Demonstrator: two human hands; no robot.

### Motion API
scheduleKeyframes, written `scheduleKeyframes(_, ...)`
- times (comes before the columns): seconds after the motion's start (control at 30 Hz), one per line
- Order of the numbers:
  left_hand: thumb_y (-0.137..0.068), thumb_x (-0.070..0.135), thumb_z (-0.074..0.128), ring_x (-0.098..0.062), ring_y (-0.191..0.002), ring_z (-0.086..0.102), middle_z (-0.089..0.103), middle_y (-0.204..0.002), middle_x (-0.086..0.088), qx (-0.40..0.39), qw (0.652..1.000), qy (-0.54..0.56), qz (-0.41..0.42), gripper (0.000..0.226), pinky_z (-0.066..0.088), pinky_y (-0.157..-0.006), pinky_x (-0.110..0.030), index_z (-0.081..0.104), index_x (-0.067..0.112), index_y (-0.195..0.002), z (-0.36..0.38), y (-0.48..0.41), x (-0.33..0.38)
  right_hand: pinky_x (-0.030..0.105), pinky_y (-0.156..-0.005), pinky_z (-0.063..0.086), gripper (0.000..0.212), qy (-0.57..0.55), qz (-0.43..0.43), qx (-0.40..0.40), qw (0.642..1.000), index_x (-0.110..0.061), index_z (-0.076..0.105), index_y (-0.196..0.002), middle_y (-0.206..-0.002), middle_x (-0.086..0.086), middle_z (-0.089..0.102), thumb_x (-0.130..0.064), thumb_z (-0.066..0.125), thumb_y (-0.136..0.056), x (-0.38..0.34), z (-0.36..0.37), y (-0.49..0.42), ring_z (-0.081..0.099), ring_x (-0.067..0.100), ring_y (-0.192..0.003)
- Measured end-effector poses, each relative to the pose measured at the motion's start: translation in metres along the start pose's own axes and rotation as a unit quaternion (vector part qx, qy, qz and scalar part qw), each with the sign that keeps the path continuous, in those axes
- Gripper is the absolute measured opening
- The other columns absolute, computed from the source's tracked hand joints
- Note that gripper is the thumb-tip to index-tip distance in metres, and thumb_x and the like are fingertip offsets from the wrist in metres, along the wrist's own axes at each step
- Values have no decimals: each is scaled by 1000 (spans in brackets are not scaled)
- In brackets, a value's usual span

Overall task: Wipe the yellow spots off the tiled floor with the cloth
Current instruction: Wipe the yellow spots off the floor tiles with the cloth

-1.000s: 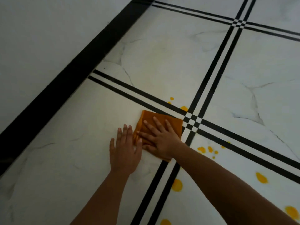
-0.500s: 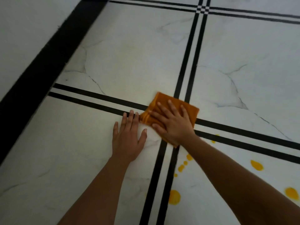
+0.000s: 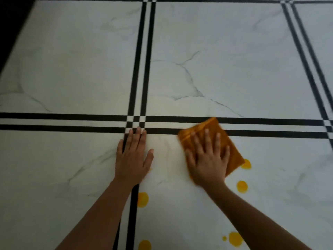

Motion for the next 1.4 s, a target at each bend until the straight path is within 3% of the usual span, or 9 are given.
scheduleKeyframes(0.1, -90, 46, 22, -26, -140, 22, 28, -152, -8, -21, 998, -27, 46, 64, 20, -110, -49, 27, 13, -145, 10, -4, 33, 50, -111, -7, 58, 23, -180, -62, 981, -49, 10, -143, -158, -9, 2, -66, 14, -88, -9, 2, -16, -12, 22, -144)
scheduleKeyframes(0.27, -92, 46, 20, -22, -141, 19, 23, -153, -4, -22, 993, -26, 111, 62, 16, -111, -46, 26, 15, -145, 9, -11, 85, 51, -113, -4, 59, -25, 107, 9, 994, -49, 10, -143, -158, -9, 6, -65, 10, -87, 102, -17, -1, -6, 22, -146)
scheduleKeyframes(0.43, -89, 49, 11, -20, -143, 10, 14, -156, -3, -43, 990, -42, 127, 67, 7, -113, -44, 17, 17, -147, 22, -1, 102, 58, -110, 12, 57, 42, -117, -38, 992, -44, 29, -140, -154, -3, 28, -64, 15, -89, 67, -1, 52, 13, 28, -143)
scheduleKeyframes(0.6, -90, 46, 13, -20, -143, 11, 17, -155, -3, -25, 989, -45, 139, 65, 8, -113, -45, 20, 17, -147, 27, 18, 102, 53, -112, -8, 60, -37, 96, 15, 995, -48, 9, -144, -159, -8, 3, -66, 8, -86, 105, -11, 50, -9, 24, -145)
scheduleKeyframes(0.73, -88, 47, 7, -18, -144, 6, 12, -156, -2, -18, 992, -36, 117, 68, 4, -114, -43, 17, 17, -148, 24, 37, 99, 52, -113, -6, 55, -50, 71, -40, 995, -41, 15, -146, -159, -4, 5, -56, 15, -93, 80, 1, 95, -9, 28, -145)
scheduleKeyframes(0.87, -85, 49, 2, -18, -144, 6, 10, -157, -1, -9, 996, -6, 86, 71, 5, -114, -44, 17, 18, -148, 14, 63, 97, 46, -106, 28, 45, -46, 81, -33, 995, -23, 33, -141, -148, 7, 35, -23, 41, -97, 79, -27, 86, 26, 31, -138)
scheduleKeyframes(1.03, -84, 50, 0, -18, -144, 4, 8, -157, -2, 18, 997, 32, 67, 73, 4, -114, -43, 16, 17, -148, -4, 59, 87, 32, -84, 45, 30, -365, 183, 44, 912, -15, 58, -122, -110, 9, 65, -19, 45, -96, 94, -83, 81, 59, 26, -96)
scheduleKeyframes(1.27, -90, 46, 8, -19, -144, 4, 9, -157, -3, 14, 996, 47, 79, 65, 5, -114, -45, 16, 17, -148, -5, 59, 79, 42, -84, 44, 40, -180, 196, 9, 964, -14, 44, -130, -129, 11, 52, -36, 37, -98, 101, -71, 81, 51, 30, -111)
scheduleKeyframes(1.4, -90, 42, 12, -19, -144, 4, 11, -157, -3, 7, 997, 41, 68, 64, 5, -114, -45, 16, 17, -148, -6, 58, 58, 48, -116, 5, 68, -8, 102, -46, 994, -21, -6, -149, -159, 0, -7, -57, 9, -93, 84, -7, 93, -10, 23, -145)
Point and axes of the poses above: each hand's wrist, its own y-axis away from the middle knuckle, its own z-axis out of the palm, x = y × z, the point moved 10 cm from there along -y, towards the middle knuckle
